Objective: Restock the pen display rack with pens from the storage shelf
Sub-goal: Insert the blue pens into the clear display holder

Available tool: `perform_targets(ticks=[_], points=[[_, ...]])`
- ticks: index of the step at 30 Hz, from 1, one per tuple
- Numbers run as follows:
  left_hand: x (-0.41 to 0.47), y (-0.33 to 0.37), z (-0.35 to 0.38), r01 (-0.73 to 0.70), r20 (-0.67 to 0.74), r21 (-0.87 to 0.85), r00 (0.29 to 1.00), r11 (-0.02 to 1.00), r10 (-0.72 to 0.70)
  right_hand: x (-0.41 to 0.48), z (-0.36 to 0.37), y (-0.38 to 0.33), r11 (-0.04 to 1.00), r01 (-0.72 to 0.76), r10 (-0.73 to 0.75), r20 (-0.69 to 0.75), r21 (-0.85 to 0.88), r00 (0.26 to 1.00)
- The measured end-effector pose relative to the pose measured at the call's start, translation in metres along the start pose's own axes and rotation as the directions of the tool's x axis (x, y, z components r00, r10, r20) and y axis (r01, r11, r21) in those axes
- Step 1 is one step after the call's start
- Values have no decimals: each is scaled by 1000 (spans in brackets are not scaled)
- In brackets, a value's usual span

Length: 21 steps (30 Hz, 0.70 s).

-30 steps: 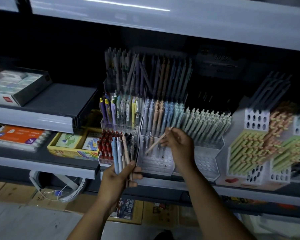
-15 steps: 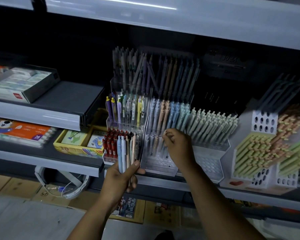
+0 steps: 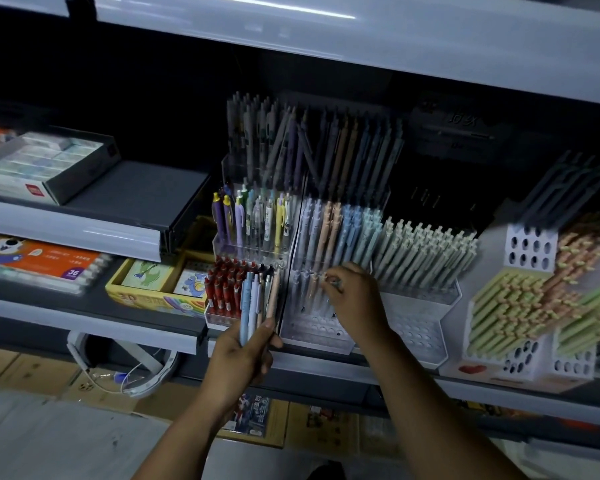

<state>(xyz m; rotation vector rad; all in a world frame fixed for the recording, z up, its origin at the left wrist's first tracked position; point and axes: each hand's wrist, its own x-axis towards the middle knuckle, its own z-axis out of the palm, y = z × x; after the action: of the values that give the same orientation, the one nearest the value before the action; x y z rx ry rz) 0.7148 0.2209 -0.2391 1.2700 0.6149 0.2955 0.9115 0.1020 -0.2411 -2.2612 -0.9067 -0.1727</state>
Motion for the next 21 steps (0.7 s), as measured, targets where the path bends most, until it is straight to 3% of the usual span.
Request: perform_targets(ticks=[5, 9, 16, 21], points=[[-3, 4, 2, 1, 14, 4, 1000, 1000, -1, -4, 12, -8, 973, -55, 53, -16, -226, 998], [-6, 5, 1, -11, 9, 6, 1000, 1000, 11, -4, 13, -15, 959, -116, 105, -57, -259, 993], [-8, 6, 2, -17, 19, -5, 1000, 1000, 17, -6, 6, -12, 942, -178, 187, 5, -285, 982], [-5, 6, 4, -11, 23, -10, 1000, 1000, 11, -5, 6, -14, 946, -169, 176, -1, -275, 984]])
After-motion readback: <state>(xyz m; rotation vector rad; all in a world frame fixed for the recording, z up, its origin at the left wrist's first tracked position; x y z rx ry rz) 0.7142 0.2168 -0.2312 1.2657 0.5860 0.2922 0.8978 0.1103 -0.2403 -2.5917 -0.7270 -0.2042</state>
